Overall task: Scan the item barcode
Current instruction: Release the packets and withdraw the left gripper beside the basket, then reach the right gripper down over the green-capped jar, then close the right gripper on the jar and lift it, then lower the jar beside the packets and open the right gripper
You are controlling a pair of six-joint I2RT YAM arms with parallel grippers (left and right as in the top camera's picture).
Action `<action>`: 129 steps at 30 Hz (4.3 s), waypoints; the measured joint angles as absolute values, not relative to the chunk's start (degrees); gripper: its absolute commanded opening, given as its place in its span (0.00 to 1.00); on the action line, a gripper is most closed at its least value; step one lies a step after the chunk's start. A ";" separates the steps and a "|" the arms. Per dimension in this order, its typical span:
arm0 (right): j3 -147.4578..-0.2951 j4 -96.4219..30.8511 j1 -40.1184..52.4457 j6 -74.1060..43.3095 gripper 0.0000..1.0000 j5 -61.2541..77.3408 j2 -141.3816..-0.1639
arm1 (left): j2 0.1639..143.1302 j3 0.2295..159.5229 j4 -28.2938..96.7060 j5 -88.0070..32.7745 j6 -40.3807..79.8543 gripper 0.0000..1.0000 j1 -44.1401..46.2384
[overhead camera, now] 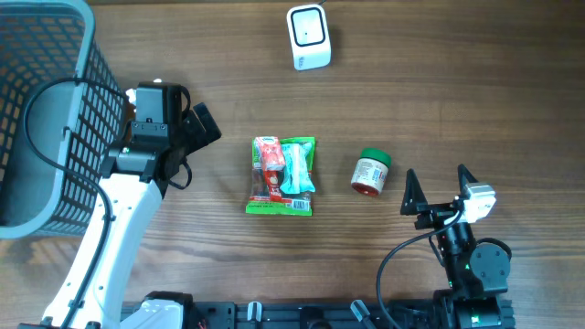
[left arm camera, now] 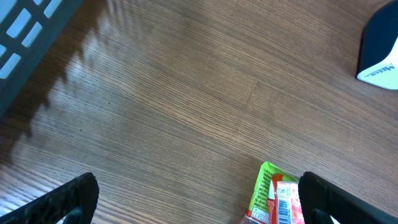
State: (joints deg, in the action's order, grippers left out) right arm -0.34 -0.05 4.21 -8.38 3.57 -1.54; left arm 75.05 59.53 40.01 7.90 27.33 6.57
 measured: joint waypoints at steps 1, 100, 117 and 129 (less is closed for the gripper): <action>-0.36 -0.05 4.21 -8.38 1.00 3.57 -1.54 | 75.05 59.53 40.01 7.90 27.33 1.00 6.57; -72.03 -49.84 10.35 -18.96 0.66 16.62 -110.52 | 75.07 59.53 39.99 8.14 27.33 1.00 6.57; -72.25 -52.71 10.35 -18.70 0.52 12.43 -97.01 | 75.07 59.53 40.01 8.14 27.33 1.00 6.57; -72.51 -48.99 19.75 -24.45 0.47 -9.52 -92.18 | 75.07 59.53 39.99 8.12 27.33 1.00 6.57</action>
